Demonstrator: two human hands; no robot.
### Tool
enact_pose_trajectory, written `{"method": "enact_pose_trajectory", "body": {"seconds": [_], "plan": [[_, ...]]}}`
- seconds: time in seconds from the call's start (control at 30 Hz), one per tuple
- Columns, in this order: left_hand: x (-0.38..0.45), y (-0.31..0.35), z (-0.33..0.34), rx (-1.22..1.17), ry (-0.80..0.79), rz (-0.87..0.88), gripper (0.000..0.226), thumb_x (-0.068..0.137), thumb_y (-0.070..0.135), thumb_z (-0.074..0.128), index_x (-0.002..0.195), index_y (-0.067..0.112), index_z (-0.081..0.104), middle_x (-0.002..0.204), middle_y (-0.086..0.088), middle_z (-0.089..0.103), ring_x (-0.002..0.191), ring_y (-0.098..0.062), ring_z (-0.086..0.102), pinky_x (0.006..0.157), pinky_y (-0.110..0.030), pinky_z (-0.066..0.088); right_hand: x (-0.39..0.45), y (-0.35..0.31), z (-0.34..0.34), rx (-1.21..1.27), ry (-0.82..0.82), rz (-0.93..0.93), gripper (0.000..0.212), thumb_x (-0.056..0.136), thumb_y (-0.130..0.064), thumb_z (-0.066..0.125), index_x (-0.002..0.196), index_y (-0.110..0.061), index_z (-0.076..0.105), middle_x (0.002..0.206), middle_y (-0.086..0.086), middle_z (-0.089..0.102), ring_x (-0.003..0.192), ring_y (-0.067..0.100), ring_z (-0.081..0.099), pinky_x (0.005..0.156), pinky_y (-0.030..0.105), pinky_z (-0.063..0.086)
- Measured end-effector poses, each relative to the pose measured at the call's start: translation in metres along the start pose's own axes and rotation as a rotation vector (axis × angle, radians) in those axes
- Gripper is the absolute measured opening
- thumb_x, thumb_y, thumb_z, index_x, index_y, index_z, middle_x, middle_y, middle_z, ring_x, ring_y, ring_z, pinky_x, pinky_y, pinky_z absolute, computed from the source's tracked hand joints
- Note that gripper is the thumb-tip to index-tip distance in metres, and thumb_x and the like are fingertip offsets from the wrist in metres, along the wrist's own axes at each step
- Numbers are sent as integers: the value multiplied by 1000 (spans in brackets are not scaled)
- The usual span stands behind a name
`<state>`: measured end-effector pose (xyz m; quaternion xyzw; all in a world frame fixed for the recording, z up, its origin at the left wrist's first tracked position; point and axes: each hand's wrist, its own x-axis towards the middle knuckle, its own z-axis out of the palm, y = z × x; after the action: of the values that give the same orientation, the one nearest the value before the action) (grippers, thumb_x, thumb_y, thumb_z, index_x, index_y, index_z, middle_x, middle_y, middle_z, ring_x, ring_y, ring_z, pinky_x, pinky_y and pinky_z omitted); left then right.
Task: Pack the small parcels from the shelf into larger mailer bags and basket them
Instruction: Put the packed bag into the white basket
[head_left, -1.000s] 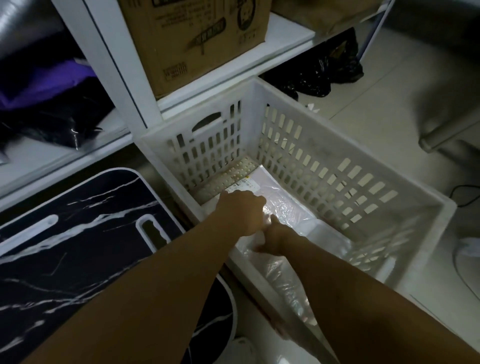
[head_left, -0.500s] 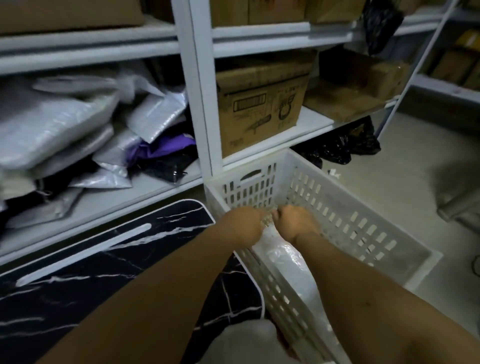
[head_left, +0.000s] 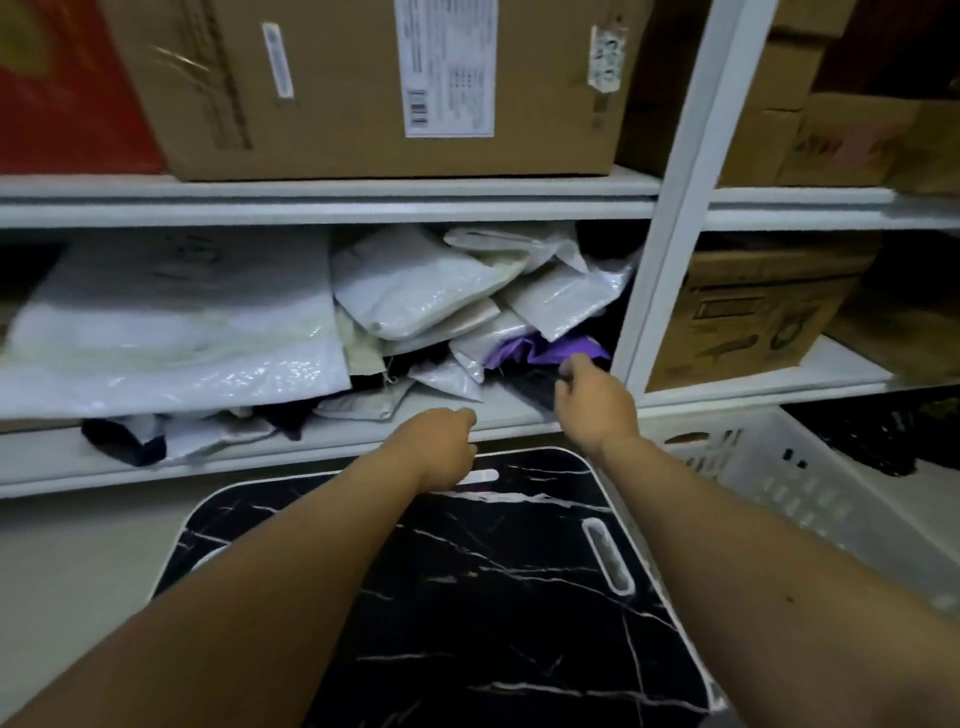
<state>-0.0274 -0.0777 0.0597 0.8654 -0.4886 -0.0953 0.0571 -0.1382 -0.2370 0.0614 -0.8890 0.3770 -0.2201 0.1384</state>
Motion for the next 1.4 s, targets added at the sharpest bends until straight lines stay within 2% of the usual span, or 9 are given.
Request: {"method": "enact_pose_trajectory", "body": {"seconds": [0.23,0.37,0.43,0.6,0.77,0.93,1.17,1.27,1.4], "plan": [[10,-60,-18,0,327,-87,33,93,17,48,125,8,46,156,-9,11,116,-38,49,89,-44,46,76,-80,-3,-187,79,-142,38,93,-10,47,130,-15,53,161,2,9,129,34,35,88,37,39],[28,-66,-34,5,452,-108,18,87,6,51,103,12,47,161,-6,-3,111,-39,50,72,-37,42,113,-96,-7,-279,-2,-89,42,93,-10,46,134,-15,52,163,1,-2,142,34,20,103,41,35],[39,-65,-39,24,465,-119,22,86,5,52,106,12,49,161,-6,-6,109,-38,51,72,-38,41,124,-97,-7,-359,-28,-92,40,94,-11,46,133,-12,53,162,3,2,141,35,22,101,43,37],[59,-53,-38,66,399,-165,30,90,6,46,119,11,49,160,-4,0,124,-45,41,82,-42,38,133,-91,3,-330,3,-119,43,93,-6,43,136,-3,44,151,4,24,126,35,38,90,42,40],[60,-50,-33,87,336,-227,36,88,4,47,124,6,48,156,-9,7,109,-40,52,82,-41,35,120,-84,10,-245,53,-184,46,89,2,42,135,-4,40,147,2,28,118,33,40,86,40,42],[58,-53,-25,87,237,-260,45,96,11,45,140,6,37,159,-12,-1,132,-44,35,107,-46,28,97,-77,4,-141,64,-192,35,93,1,36,126,-10,40,128,4,42,97,28,47,73,37,34],[59,-59,-21,12,149,-268,46,96,11,40,139,-1,34,158,-16,-8,128,-36,44,111,-46,20,52,-59,2,-46,108,-253,41,94,-3,32,133,-16,31,121,8,51,68,25,41,58,35,30],[61,-59,-19,12,143,-271,45,97,14,40,139,-2,33,158,-17,-9,128,-36,43,110,-45,21,22,-61,-12,-71,91,-279,53,96,-4,34,146,-16,22,133,9,46,72,25,42,62,38,34],[62,-66,-18,11,121,-247,53,97,16,44,144,-1,28,158,-14,-9,133,-38,37,110,-45,28,-36,-61,-26,-350,48,-435,73,88,4,41,151,6,4,158,15,7,104,27,50,73,33,48]]}}
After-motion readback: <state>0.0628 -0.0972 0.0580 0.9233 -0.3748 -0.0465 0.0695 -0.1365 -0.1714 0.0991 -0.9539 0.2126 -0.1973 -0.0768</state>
